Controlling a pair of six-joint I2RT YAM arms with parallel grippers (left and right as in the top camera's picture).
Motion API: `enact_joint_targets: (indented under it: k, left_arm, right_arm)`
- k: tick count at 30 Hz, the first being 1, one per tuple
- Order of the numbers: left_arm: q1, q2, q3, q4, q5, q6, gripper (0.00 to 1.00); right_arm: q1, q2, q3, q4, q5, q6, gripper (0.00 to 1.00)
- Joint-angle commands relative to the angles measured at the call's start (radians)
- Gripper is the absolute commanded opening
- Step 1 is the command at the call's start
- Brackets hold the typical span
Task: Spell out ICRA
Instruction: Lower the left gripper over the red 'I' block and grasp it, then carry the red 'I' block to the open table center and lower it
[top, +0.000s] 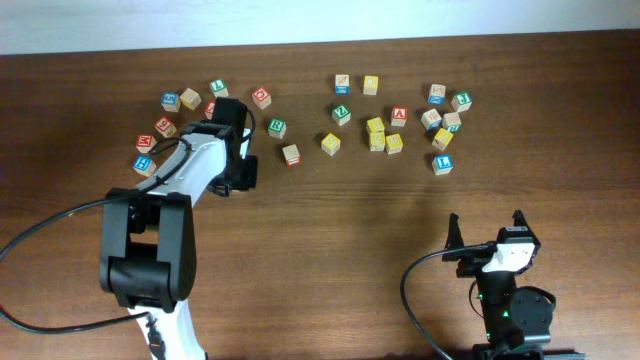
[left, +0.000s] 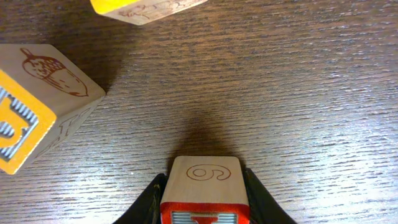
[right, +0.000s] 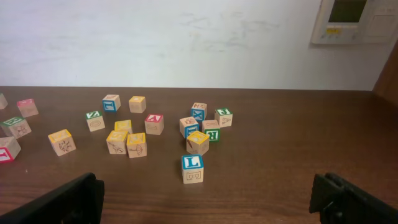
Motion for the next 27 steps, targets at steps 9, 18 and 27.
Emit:
enact_joint_targets:
  k: [9,18,27]
  left_arm:
    - [0.003,0.024,0.019,-0.079,0.1,-0.003,0.23]
    - [-0.025,0.024,0.203,-0.314,0.406,-0.007,0.15]
    - [-0.264,0.024,0.203,-0.489,0.489,-0.127,0.23]
  right_arm:
    - [-0.006,-0.006,-0.008,-0.003,0.009,0.011,0.98]
    - [-0.006,-0.007,-0.008,-0.003,0.009,0.011,0.98]
    - [-0.006,-0.006,-0.008,-0.003,0.009,0.011,0.98]
